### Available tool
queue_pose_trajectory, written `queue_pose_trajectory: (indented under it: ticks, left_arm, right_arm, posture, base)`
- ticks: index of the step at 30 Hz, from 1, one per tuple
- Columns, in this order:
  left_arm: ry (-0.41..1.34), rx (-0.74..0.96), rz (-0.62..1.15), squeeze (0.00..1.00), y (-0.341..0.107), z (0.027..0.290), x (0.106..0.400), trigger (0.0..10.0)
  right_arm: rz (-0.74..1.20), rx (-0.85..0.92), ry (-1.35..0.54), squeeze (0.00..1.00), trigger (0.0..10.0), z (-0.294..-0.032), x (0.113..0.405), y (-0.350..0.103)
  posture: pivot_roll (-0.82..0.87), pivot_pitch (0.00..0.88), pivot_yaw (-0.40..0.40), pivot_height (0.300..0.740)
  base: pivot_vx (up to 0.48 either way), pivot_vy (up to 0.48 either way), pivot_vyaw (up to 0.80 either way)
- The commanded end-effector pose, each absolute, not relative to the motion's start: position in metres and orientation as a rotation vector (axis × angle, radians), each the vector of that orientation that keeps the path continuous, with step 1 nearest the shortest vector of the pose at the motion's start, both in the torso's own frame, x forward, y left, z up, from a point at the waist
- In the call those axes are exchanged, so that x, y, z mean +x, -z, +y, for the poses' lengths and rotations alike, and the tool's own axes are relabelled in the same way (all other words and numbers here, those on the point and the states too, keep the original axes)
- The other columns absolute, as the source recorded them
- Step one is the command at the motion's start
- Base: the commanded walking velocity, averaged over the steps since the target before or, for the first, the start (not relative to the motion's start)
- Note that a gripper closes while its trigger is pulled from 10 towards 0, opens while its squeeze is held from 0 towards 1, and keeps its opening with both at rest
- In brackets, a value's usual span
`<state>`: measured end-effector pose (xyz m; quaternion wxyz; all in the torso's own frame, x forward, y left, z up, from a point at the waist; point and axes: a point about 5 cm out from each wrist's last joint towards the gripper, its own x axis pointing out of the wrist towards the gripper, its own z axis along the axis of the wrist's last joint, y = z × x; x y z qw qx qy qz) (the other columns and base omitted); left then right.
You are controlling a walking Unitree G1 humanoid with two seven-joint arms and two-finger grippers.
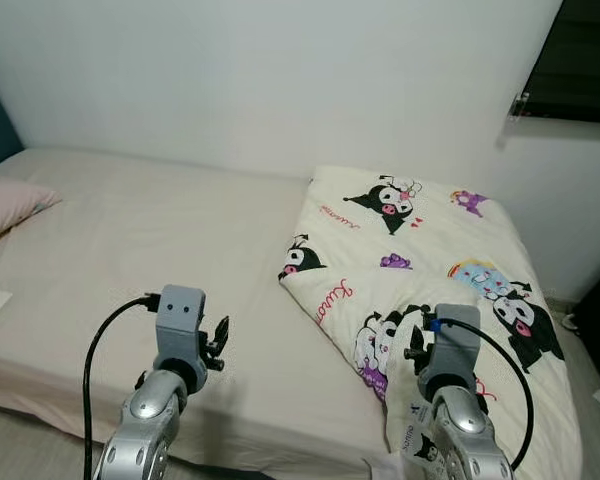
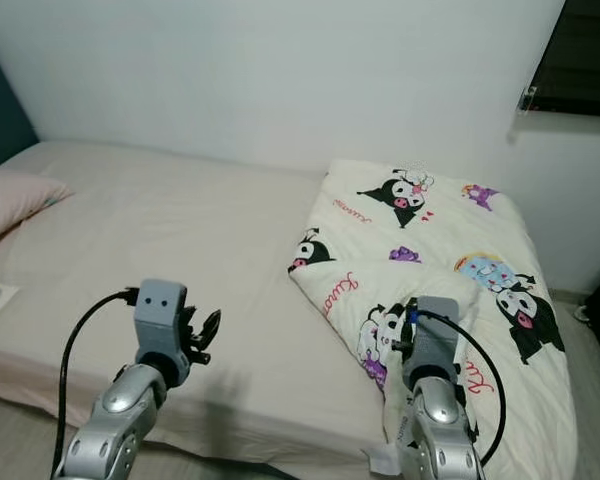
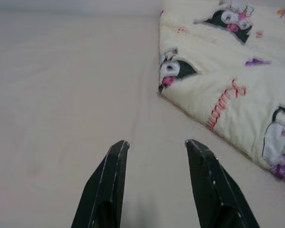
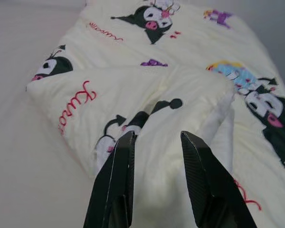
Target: Clean up the room
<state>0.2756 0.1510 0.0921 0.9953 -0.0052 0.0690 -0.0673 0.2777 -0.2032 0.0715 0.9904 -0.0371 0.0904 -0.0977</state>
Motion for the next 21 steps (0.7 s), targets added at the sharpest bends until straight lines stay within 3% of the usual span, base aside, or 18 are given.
queue_pose_trajectory:
  ticks: [1,14,15,21]
  left_arm:
    - [0.130,-0.024,0.165,0.00,-0.084,0.149,0.271,10.0]
    - [0.186,-0.059,0.133,0.00,-0.092,0.143,0.271,10.0]
    - [0.195,-0.068,0.123,0.00,-0.094,0.142,0.272,10.0]
    - [0.210,-0.080,0.103,0.00,-0.098,0.141,0.274,10.0]
  right_arm:
    - [0.194,-0.089,0.199,0.00,10.0,-0.207,0.274,-0.070]
    - [0.125,-0.136,0.335,0.00,10.0,-0.222,0.267,-0.080]
    - [0.094,-0.130,0.369,1.00,10.0,-0.227,0.268,-0.086]
    - [0.037,-0.099,0.394,1.00,10.0,-0.234,0.276,-0.100]
  posture:
    - [-0.03,0.071,-0.036,0.630]
    - [-0.02,0.083,-0.017,0.615]
    - [-0.02,0.082,-0.014,0.615]
    - [-0.02,0.089,0.003,0.615]
  base:
    - [0.000,0.000,0.00]
    - [0.000,0.000,0.00]
    - [0.000,0.000,0.00]
    - [0.000,0.000,0.00]
